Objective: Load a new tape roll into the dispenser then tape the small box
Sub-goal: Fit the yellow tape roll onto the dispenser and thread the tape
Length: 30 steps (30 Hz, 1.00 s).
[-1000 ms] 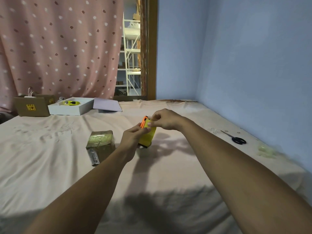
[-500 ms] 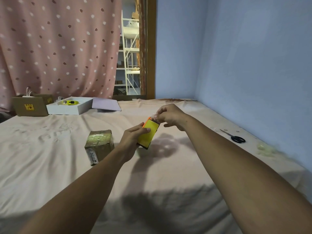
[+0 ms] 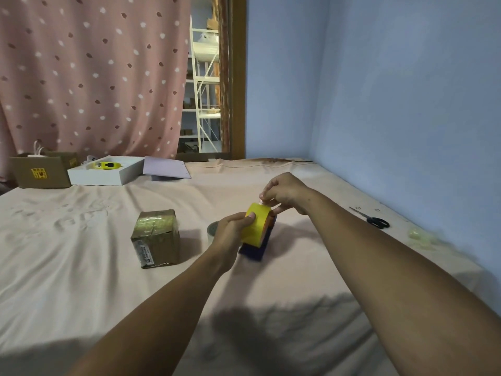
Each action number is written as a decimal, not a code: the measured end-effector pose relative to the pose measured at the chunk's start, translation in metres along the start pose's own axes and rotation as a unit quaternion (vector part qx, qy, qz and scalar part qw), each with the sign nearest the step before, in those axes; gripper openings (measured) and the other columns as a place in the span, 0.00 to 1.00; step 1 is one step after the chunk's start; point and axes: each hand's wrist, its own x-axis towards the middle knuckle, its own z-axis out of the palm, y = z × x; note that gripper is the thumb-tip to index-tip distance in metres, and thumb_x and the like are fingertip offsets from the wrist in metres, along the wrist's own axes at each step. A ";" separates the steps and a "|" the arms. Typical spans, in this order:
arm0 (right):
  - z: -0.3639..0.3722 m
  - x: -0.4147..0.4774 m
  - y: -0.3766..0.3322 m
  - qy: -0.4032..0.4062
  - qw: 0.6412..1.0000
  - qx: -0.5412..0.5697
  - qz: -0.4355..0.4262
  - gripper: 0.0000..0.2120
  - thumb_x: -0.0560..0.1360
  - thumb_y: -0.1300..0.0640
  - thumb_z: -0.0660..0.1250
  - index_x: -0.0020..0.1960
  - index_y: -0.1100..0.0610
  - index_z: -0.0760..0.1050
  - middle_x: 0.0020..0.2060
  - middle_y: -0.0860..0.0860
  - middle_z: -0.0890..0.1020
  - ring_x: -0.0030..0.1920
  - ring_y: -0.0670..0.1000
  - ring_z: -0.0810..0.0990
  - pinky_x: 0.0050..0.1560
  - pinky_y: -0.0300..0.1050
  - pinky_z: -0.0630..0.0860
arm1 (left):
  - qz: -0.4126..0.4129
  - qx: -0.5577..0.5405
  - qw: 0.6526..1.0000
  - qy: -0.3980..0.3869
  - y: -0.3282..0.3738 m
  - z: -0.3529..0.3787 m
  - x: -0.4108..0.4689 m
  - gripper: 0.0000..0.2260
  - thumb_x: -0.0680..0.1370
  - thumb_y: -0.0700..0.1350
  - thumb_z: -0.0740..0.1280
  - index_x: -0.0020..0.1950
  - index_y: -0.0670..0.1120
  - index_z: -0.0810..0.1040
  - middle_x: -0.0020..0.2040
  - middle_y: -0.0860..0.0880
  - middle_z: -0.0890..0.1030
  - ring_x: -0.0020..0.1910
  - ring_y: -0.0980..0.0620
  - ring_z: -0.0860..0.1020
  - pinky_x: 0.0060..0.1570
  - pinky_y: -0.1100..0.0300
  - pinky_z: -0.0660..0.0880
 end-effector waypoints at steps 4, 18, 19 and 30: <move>0.000 -0.005 0.020 -0.022 0.999 -0.017 0.034 0.02 0.74 0.67 0.74 0.47 0.65 0.82 0.49 0.63 0.86 0.50 0.61 0.87 0.44 0.56 0.86 | -0.034 0.022 0.999 -0.023 -0.010 0.006 0.001 0.16 0.67 0.47 0.72 0.50 0.39 0.85 0.47 0.40 0.84 0.49 0.43 0.79 0.51 0.50 0.71; -0.008 -0.006 0.027 -0.036 0.997 -0.003 0.074 0.04 0.73 0.69 0.76 0.45 0.68 0.82 0.42 0.63 0.85 0.40 0.59 0.86 0.47 0.50 0.86 | 0.037 0.215 0.974 0.066 -0.014 0.011 0.003 0.29 0.75 0.65 0.66 0.42 0.36 0.80 0.34 0.48 0.76 0.36 0.49 0.72 0.39 0.54 0.68; -0.010 -0.005 0.031 -0.023 0.997 -0.007 0.069 0.04 0.72 0.68 0.76 0.44 0.68 0.82 0.42 0.63 0.85 0.40 0.58 0.86 0.46 0.49 0.86 | 0.037 0.205 0.976 0.064 -0.015 0.010 0.003 0.29 0.74 0.65 0.66 0.42 0.36 0.80 0.34 0.48 0.76 0.36 0.49 0.73 0.40 0.54 0.68; 0.003 0.006 0.074 0.055 0.990 -0.071 0.109 0.14 0.68 0.55 0.81 0.48 0.63 0.85 0.49 0.57 0.86 0.51 0.56 0.82 0.53 0.49 0.79 | -0.027 0.171 0.981 0.083 -0.009 0.008 -0.006 0.13 0.78 0.54 0.66 0.41 0.46 0.78 0.41 0.46 0.78 0.39 0.49 0.76 0.41 0.55 0.70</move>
